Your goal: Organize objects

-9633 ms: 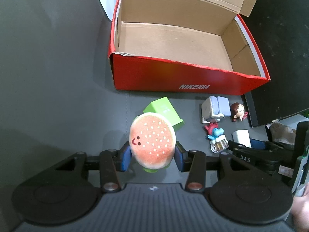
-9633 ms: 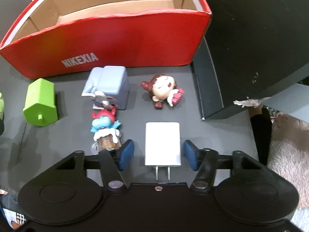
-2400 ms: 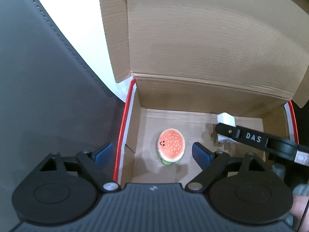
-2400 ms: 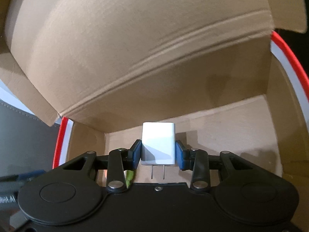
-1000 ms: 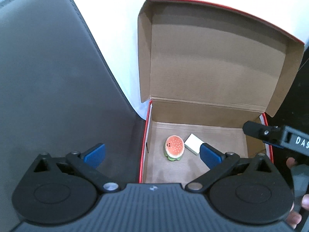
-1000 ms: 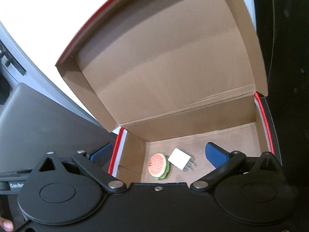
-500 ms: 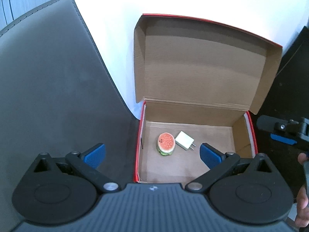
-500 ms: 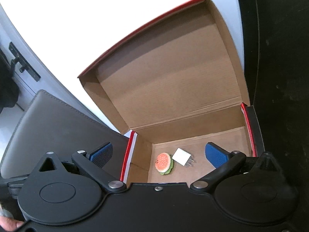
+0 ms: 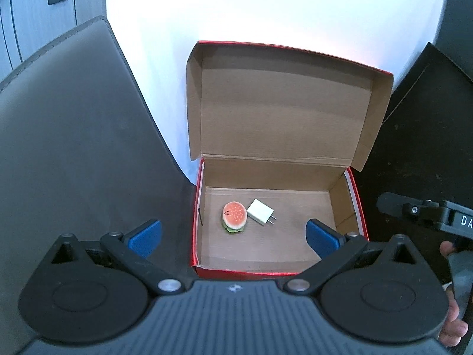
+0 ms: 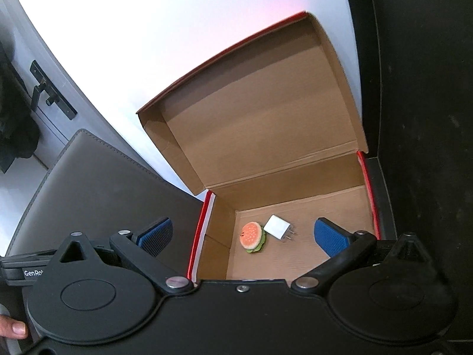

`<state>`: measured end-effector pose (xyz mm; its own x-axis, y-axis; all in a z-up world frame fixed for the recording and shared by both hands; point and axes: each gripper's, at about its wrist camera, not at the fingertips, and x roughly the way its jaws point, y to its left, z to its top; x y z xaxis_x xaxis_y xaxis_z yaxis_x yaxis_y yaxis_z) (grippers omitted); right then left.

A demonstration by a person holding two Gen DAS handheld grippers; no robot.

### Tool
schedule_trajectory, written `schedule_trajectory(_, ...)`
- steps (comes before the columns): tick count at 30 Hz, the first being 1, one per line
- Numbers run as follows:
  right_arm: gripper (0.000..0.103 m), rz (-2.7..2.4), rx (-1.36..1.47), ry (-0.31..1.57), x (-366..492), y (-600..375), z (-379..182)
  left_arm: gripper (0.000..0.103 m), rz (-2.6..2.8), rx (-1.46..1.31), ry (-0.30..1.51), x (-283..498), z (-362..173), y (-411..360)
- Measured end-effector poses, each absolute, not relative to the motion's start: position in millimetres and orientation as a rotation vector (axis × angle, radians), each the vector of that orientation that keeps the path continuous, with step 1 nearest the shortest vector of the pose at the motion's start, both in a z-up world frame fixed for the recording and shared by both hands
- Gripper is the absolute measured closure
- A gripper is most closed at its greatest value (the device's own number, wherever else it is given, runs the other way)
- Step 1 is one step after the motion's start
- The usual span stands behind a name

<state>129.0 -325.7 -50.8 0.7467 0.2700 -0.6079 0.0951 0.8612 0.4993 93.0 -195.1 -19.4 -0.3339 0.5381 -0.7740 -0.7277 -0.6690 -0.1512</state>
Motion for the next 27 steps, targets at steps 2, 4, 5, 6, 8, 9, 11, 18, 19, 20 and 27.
schedule_trajectory(2,0.0,0.098,0.523,0.733,125,-325,-50,0.0,2.048,-1.076,0.279,96,-17,-198)
schedule_trajectory(4,0.0,0.094,0.51,0.734,121,-324,-49,0.0,2.032,-1.064,0.282,100,-15,-202)
schedule_trajectory(5,0.0,0.094,0.505,0.732,118,-323,-49,0.0,2.029,-1.059,0.282,101,-13,-203)
schedule_trajectory(6,0.0,0.095,0.507,0.73,116,-323,-50,0.0,2.021,-1.052,0.285,103,-12,-204)
schedule_trajectory(8,0.0,0.091,0.512,0.728,111,-324,-51,0.0,2.013,-1.046,0.284,106,-11,-207)
schedule_trajectory(9,0.0,0.088,0.512,0.729,110,-324,-51,0.0,2.005,-1.044,0.284,108,-11,-209)
schedule_trajectory(11,0.0,0.083,0.511,0.726,105,-324,-51,0.0,1.997,-1.04,0.284,111,-10,-212)
schedule_trajectory(18,0.0,0.079,0.505,0.715,91,-321,-49,0.0,1.975,-1.035,0.295,117,-13,-228)
schedule_trajectory(19,0.0,0.078,0.507,0.716,90,-321,-50,0.0,1.972,-1.036,0.295,117,-14,-230)
schedule_trajectory(20,0.0,0.077,0.507,0.717,88,-321,-50,0.0,1.972,-1.039,0.293,117,-15,-232)
schedule_trajectory(27,0.0,0.046,0.498,0.753,79,-321,-61,0.0,1.93,-1.052,0.31,121,-24,-244)
